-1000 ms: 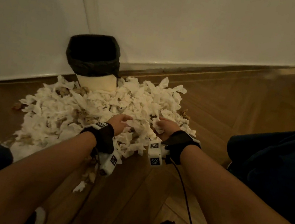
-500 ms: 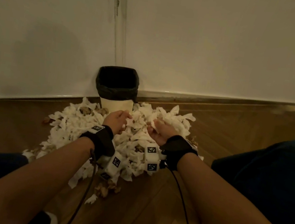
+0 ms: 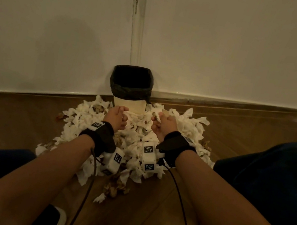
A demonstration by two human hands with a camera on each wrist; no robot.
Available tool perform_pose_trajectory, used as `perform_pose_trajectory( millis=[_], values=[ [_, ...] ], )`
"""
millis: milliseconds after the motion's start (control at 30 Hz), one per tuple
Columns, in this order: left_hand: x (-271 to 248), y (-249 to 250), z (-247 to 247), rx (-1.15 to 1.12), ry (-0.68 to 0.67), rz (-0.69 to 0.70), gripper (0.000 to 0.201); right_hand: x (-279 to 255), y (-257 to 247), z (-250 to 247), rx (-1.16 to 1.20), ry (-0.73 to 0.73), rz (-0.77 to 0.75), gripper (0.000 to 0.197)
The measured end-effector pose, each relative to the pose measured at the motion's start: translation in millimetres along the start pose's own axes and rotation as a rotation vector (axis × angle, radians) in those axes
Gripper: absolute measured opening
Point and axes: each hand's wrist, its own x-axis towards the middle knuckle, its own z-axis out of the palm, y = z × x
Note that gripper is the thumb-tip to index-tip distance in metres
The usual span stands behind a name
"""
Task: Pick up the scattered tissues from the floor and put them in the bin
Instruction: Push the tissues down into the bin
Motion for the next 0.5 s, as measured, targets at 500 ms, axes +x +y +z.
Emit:
perform_pose_trajectory(
  millis=[500],
  values=[
    [76.4, 26.9, -31.5, 0.689, 0.174, 0.098, 0.043, 91.7, -36.2, 44.9, -0.508, 0.011, -0.017, 0.02]
  ],
)
